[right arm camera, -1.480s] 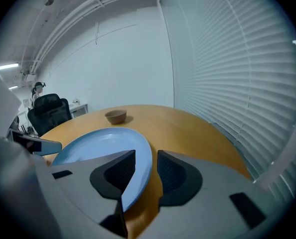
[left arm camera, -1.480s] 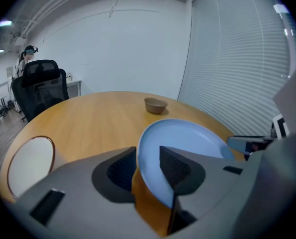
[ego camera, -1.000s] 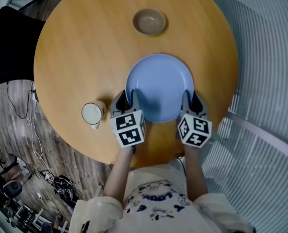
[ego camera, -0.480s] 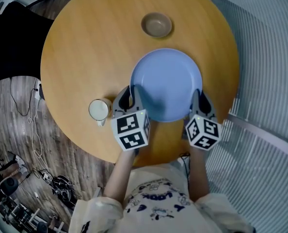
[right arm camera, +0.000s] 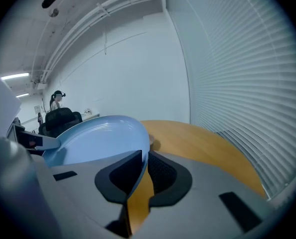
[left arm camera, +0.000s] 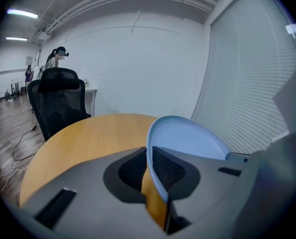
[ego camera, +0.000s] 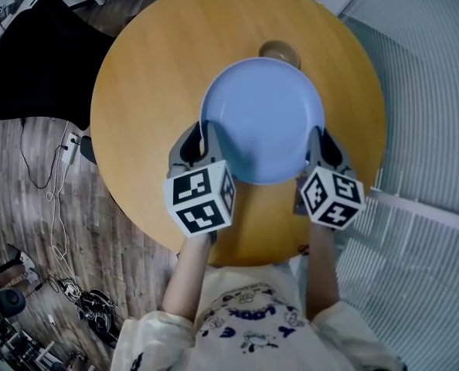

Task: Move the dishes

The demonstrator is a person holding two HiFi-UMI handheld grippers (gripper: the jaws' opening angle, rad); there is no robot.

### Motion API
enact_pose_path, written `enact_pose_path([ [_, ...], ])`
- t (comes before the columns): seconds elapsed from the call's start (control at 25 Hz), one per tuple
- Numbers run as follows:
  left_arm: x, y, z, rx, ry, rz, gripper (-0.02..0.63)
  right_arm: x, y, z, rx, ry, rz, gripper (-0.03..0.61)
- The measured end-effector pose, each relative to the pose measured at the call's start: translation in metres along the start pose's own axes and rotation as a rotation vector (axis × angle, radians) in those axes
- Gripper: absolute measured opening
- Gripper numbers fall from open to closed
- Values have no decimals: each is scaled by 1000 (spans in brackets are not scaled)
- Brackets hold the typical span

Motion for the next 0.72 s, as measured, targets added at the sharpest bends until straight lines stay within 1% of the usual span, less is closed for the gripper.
enact_pose_path([
  [0.12, 31, -1, 24, -8, 39, -14, 37, 33, -13, 17, 6, 20, 8, 35],
  [0.24, 60, -3, 47, -4, 31, -33, 37, 65, -24, 36, 4, 33, 8, 37],
  [0.52, 133, -18, 120, 2, 23, -43, 37, 145, -69, 91, -13, 58, 39, 35],
  [0.6, 153, -25, 133, 7, 33, -43, 37, 165, -82, 101, -14, 77, 48, 37],
  [0.72, 178, -37, 142, 28, 46, -44, 37, 187, -100, 108, 2, 115, 51, 37],
])
Point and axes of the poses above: the fingertips, and each gripper's own axes: y backward along the fingers, x to its left, z out of its top, the point moved 5 cm from there along y, backward along the fingers, and after that the axes turned 15 degrees about y, right-handed, at the moved point
